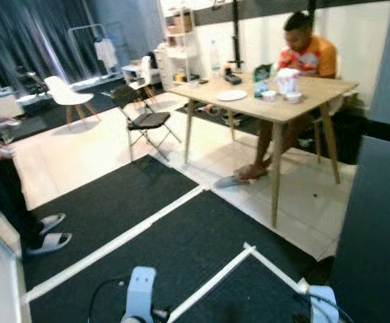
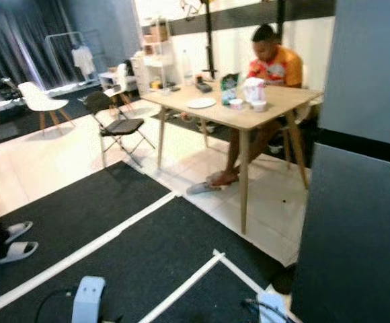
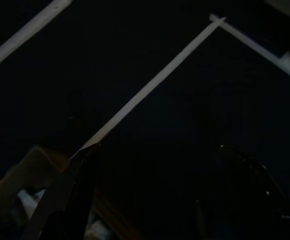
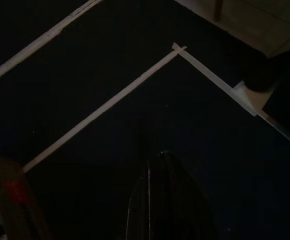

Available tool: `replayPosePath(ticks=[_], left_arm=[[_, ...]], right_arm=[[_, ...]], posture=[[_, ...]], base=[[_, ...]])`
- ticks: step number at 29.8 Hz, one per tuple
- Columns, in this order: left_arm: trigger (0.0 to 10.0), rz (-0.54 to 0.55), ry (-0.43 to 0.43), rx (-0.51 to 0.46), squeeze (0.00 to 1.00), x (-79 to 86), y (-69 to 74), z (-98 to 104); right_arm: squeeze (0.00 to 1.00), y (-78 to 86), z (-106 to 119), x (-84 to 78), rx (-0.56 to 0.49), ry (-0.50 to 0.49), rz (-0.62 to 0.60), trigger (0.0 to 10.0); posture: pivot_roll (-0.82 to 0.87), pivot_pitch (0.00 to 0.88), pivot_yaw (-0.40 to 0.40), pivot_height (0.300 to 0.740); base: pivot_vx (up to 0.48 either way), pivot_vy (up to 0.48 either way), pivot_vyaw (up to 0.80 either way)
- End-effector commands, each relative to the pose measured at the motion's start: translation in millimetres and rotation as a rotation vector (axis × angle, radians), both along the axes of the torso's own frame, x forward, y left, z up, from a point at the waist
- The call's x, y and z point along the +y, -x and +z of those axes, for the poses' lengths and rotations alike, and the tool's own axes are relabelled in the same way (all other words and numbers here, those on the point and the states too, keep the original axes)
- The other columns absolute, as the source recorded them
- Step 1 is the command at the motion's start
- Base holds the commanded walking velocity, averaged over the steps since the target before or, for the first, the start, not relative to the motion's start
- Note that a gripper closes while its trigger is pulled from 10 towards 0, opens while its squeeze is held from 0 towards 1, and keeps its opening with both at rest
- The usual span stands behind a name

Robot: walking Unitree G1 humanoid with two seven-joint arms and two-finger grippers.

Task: Restocking fridge

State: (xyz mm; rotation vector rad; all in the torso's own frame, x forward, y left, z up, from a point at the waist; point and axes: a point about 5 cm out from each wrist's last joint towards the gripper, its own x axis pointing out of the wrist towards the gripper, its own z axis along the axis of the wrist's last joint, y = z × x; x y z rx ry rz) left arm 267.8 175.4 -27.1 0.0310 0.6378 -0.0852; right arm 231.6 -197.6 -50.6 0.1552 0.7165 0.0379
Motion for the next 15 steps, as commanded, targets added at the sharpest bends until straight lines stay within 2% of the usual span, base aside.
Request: replayPosePath(ticks=[1, 2, 4, 13, 15], left_arm=[[10.0, -0.033, -0.056, -0.02, 0.0, 3.4, -6.3, 5.7], [10.0, -0.052, -0.076, -0.024, 0.0, 2.9, -7.7, 6.9], [10.0, -0.052, -0.033, -0.038, 0.0, -0.9, -11.6, 10.3], [10.0, -0.07, -0.014, -0.06, 0.0, -4.5, -11.9, 11.5], [10.0, -0.075, 0.001, -0.074, 0.0, -5.6, -11.3, 11.9]], right_arm=[[0.0, 3.4, -3.7, 3.7, 0.03, 0.004, 0.0, 10.0], [0.0, 2.6, -3.3, 3.3, 0.03, 0.005, -0.009, 10.0], [0.0, 1.3, -2.7, 4.1, 0.029, 0.029, 0.007, 10.0], [0.0, 1.6, -2.3, 6.6, 0.005, 0.014, -0.003, 10.0], [0.0, 0.9, -1.1, 7.5, -0.02, -0.002, -0.009, 10.0]], posture=[[-0.06, 0.064, 0.105, 0.74], [-0.06, 0.066, 0.105, 0.74], [-0.06, 0.071, 0.105, 0.74], [-0.07, 0.058, 0.096, 0.74], [-0.07, 0.048, 0.096, 0.74]], base=[[0.0, 0.0, 0.0], [0.0, 0.0, 0.0], [0.0, 0.0, 0.0], [0.0, 0.0, 0.0], [0.309, 0.0, 0.0]])
